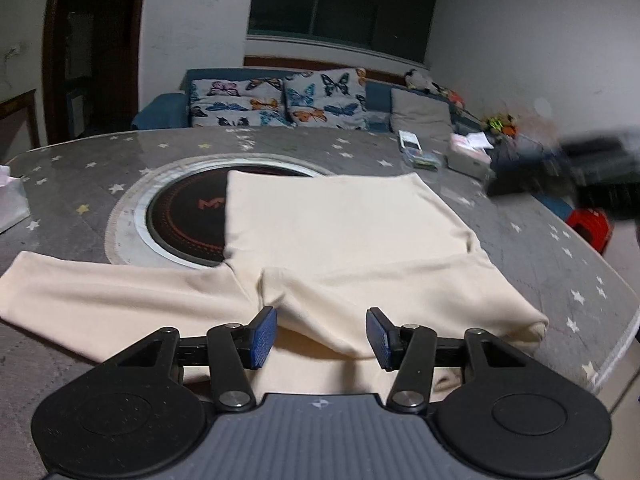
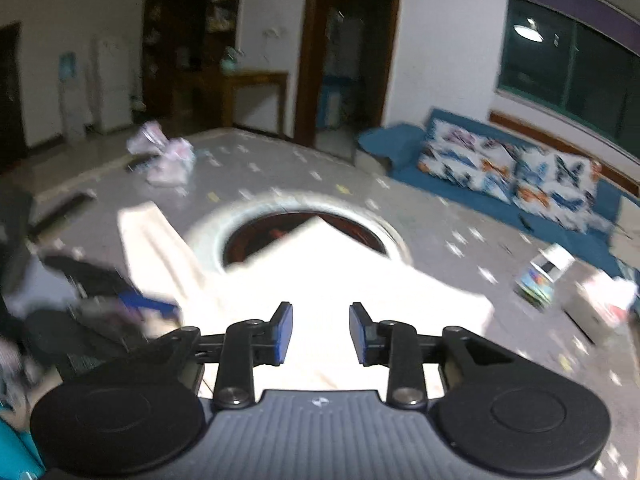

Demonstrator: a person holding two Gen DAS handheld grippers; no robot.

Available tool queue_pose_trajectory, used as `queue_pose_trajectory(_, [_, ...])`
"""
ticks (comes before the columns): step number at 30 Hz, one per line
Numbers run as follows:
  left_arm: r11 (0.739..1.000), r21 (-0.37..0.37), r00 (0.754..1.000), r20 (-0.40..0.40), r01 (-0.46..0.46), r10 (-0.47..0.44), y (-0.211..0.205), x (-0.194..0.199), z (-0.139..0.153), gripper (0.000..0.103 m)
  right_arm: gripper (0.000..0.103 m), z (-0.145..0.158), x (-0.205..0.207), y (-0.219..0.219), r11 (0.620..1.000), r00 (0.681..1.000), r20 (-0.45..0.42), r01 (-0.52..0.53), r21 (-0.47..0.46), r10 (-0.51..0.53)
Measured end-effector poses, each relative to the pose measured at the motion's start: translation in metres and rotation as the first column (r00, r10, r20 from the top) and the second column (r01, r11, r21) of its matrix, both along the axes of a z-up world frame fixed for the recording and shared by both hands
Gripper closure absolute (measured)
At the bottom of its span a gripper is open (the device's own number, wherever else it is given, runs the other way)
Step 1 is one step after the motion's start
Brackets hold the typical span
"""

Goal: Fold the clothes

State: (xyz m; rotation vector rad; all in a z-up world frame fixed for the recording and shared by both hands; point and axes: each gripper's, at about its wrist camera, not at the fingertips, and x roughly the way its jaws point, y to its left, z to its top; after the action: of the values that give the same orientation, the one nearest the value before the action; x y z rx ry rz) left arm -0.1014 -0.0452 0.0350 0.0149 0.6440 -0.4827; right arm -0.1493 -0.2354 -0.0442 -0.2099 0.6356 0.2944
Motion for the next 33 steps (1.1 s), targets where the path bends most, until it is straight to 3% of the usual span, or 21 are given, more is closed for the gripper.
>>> queue_pose_trajectory(7, [0.998, -0.026, 0.997, 0.047, -0.059, 0.06, 0.013, 0.0, 0.015, 0.052, 0.072, -0.038, -0.026, -0.037, 0.997, 0.991, -0.105, 0.078, -0.02, -0.08])
queue_pose_trajectory(13, [1.0, -0.02, 0.999, 0.039, 0.013, -0.013, -0.003, 0.007, 0.008, 0.062, 0.08, -0.067, -0.032, -0.039, 0.997, 0.984, -0.161, 0.079, 0.015, -0.075])
queue_pose_trajectory(17, [1.0, 0.011, 1.0, -0.009, 0.025, -0.025, -0.008, 0.014, -0.006, 0.072, 0.081, -0.078, -0.03, -0.04, 0.997, 0.978, -0.194, 0.073, -0.002, -0.071])
queue_pose_trajectory(25, [1.0, 0.03, 1.0, -0.025, -0.007, 0.008, 0.002, 0.017, -0.011, 0.075, 0.082, -0.057, -0.007, -0.036, 0.999, 0.991, -0.129, 0.042, -0.014, -0.044])
queue_pose_trajectory(33, [0.999, 0.04, 0.999, -0.027, -0.035, 0.036, 0.013, 0.017, -0.015, 0.08, 0.083, -0.083, 0.029, -0.034, 0.998, 0.984, -0.168, 0.058, 0.008, -0.056])
